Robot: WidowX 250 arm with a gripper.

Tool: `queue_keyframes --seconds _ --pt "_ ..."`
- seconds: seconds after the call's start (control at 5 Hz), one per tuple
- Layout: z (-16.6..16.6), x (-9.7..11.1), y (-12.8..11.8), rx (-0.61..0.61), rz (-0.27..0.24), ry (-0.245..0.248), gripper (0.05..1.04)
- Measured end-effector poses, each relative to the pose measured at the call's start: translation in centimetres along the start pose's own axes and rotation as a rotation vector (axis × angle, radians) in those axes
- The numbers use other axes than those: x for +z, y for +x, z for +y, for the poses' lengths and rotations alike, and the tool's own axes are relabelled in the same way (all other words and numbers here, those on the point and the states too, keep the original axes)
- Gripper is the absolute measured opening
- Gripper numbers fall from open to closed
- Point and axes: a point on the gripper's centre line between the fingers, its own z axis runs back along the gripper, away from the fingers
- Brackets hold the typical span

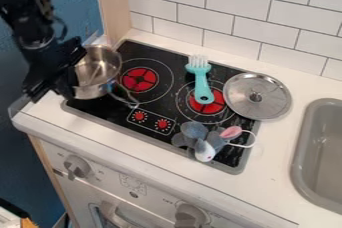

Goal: Moved the silver pot below the left burner

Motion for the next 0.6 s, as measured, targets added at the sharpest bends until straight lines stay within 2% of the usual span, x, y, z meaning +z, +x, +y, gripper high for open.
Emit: queue_keyframes --seconds 0.2,0.4,0.6 --pt "0.66 -1.29 0.03 0.003 0.006 0.042 0.084" --pt "1.2 -1.58 0.08 -0.011 -0.025 0.055 0.084" --pt "1.34 -1.77 -0.33 -0.027 -0.011 0.047 0.11"
